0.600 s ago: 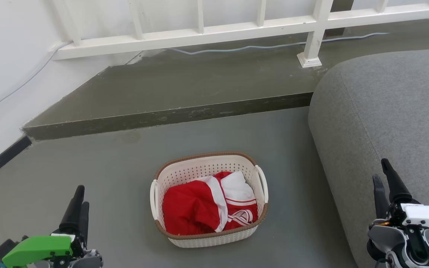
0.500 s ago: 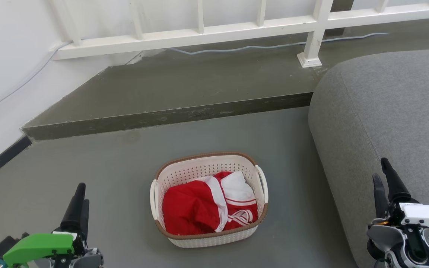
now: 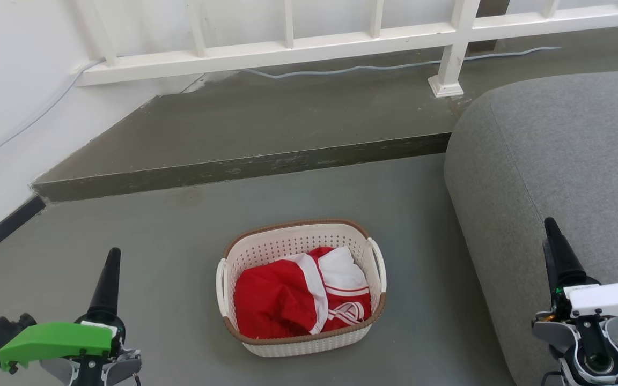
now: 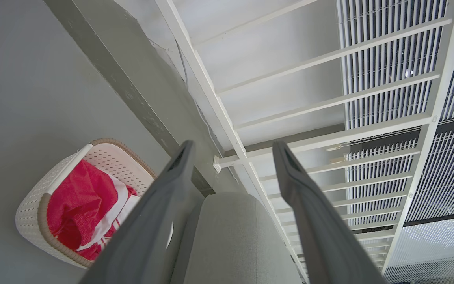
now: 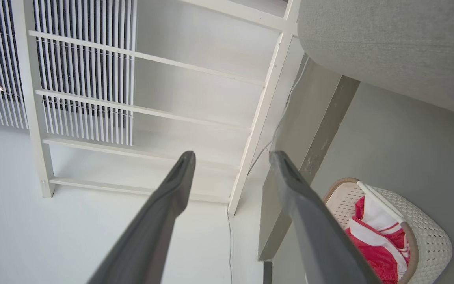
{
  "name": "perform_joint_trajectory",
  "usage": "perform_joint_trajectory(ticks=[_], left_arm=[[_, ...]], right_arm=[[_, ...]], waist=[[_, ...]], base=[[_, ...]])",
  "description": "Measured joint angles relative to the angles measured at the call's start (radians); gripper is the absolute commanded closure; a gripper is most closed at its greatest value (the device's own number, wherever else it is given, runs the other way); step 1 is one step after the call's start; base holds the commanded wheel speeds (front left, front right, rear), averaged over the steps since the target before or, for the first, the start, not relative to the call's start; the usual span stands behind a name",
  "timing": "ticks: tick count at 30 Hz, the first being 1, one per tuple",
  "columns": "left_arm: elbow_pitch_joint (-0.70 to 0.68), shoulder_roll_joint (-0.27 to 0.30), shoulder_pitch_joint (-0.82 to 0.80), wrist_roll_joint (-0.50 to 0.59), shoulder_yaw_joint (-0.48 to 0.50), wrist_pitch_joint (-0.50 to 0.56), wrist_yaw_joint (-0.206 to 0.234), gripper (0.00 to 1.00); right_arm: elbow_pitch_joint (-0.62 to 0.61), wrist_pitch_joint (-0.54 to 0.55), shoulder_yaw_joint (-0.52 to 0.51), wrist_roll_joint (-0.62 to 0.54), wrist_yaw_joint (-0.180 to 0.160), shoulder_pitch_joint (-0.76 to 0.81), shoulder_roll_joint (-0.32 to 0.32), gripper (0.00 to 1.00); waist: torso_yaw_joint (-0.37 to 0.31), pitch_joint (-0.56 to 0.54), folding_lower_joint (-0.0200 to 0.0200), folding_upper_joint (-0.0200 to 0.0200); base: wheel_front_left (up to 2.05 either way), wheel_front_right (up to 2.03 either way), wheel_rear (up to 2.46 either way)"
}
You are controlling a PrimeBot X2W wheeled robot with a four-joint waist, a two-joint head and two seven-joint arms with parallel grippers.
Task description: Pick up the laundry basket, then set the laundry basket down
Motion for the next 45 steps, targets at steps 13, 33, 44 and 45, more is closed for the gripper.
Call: perform_joint_trajectory(ticks=[13,33,44,45], left_arm=[[-0.024,0.032,-0.012,0.207,-0.044,-0.038,0.000,0.00],[-0.099,0.082,-0.043,0.604,-0.114,-0.097,0.055,0.00],[-0.115,0.092,-0.046,0.796,-0.166,-0.133,0.093,0.00],[-0.115,0.091,-0.046,0.804,-0.169,-0.133,0.098,0.00]], right_arm=[[-0.031,-0.040,0.063,-0.219,-0.027,-0.023,-0.039,0.00],[-0.062,-0.099,0.171,-0.546,-0.099,-0.041,-0.073,0.00],[-0.065,-0.137,0.231,-0.731,-0.134,-0.042,-0.088,0.00],[-0.065,-0.139,0.235,-0.742,-0.141,-0.042,-0.088,0.00]], waist=[[0.000,-0.001,0.0000,0.0000],[0.003,-0.002,0.0000,0.0000],[0.004,0.000,0.0000,0.0000],[0.004,0.000,0.0000,0.0000]], base=[[0.00,0.00,0.00],[0.00,0.00,0.00],[0.00,0.00,0.00],[0.00,0.00,0.00]])
